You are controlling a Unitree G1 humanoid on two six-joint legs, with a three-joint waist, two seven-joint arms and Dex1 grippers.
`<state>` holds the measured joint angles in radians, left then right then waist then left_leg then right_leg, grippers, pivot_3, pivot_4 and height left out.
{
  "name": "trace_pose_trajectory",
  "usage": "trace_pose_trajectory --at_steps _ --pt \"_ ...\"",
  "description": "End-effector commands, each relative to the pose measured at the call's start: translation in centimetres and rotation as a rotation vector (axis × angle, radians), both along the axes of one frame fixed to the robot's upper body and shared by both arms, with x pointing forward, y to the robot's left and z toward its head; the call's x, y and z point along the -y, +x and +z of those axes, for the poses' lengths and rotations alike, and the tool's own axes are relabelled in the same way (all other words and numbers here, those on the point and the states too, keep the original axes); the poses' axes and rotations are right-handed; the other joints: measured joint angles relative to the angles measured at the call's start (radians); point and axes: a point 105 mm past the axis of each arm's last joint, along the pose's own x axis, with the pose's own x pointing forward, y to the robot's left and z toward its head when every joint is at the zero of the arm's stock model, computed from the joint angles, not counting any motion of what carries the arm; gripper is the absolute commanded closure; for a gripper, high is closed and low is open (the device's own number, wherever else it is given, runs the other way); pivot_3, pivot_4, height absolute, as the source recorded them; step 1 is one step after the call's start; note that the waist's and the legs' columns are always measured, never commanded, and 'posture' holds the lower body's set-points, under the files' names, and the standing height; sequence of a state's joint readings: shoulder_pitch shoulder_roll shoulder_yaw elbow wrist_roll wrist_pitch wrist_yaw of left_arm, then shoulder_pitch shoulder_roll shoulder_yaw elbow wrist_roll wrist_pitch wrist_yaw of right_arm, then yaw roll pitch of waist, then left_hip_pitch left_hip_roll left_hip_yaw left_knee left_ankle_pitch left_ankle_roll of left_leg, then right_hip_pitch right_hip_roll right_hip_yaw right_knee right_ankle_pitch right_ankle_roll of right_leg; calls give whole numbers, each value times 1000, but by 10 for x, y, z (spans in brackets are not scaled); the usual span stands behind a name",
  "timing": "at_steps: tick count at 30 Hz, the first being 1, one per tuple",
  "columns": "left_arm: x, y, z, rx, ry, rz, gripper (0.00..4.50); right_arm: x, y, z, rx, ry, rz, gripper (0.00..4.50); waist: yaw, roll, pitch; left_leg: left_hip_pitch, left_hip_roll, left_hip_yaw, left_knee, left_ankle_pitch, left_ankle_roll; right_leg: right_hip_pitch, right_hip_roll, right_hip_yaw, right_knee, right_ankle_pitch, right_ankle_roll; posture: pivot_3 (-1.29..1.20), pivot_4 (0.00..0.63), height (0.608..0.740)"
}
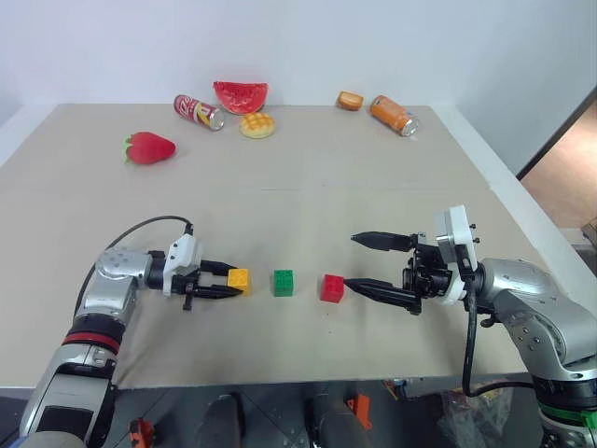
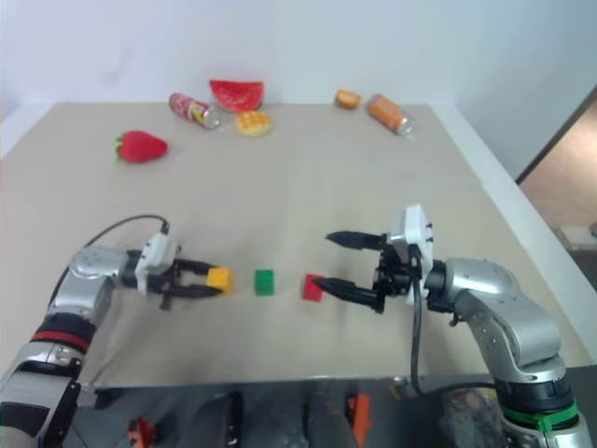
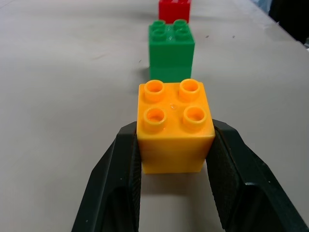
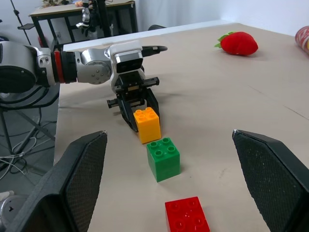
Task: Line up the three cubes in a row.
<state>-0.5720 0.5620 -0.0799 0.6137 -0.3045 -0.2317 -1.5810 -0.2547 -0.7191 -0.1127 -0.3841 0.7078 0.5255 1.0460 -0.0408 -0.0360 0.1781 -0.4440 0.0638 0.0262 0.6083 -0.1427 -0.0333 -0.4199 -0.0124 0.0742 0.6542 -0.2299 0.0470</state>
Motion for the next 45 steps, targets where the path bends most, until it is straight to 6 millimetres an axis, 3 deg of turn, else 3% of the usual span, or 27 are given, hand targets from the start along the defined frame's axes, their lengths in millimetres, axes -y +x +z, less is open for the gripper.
trace_pose_trajectory --at_steps 1,6,8,14,22,27,30,33,36,39,45 --pt "-2 -1 3 22 16 -11 3202 0 -3 7 38 -2 9 176 -1 0 0 0 0 0 0 0 0 0 0 0 0 0 0 0 150 740" --pt "-8 2 0 38 38 12 3202 1 -2 7 39 -3 5 176 -1 0 0 0 0 0 0 0 0 0 0 0 0 0 0 0 150 740" --pt "-10 4 0 36 41 30 2197 1 -2 7 39 -3 5 176 -1 0 0 0 0 0 0 0 0 0 0 0 0 0 0 0 150 740" --pt "-16 10 3 82 39 79 233 0 -2 7 40 -4 10 176 -1 0 0 0 0 0 0 0 0 0 0 0 1 0 0 0 150 740" --pt "-40 -2 24 25 -35 177 233 1 -1 9 44 -1 11 176 -6 0 0 1 1 0 0 0 0 -1 0 0 2 0 -1 0 150 740" --pt "-80 -24 13 -95 80 321 233 5 2 11 53 -7 -4 176 -7 0 0 2 2 0 0 0 0 -2 1 0 7 -3 -3 0 150 740" --pt "-109 -19 10 -136 84 542 233 13 9 12 72 -9 -55 176 -3 0 0 3 2 0 0 0 0 -3 0 -1 10 -4 -5 0 150 740" --pt "-131 3 26 -69 -70 816 233 30 36 12 111 13 -247 176 -1 0 0 3 2 0 0 1 1 -3 -2 -3 11 -4 -6 0 150 740" --pt "-148 23 41 -3 -214 1091 233 59 69 -2 120 44 -525 176 -1 0 0 4 1 1 1 1 1 -2 -4 -3 10 -2 -4 0 150 740" --pt "-145 26 61 42 -394 1161 233 76 89 -18 108 71 -714 176 -1 -1 0 4 0 2 3 3 1 -1 -5 -3 10 0 -2 0 150 740" --pt "-133 22 66 55 -591 1300 233 97 113 -52 96 119 -1074 176 -1 -1 0 2 0 2 0 3 1 -2 -4 -2 11 1 2 0 150 740"
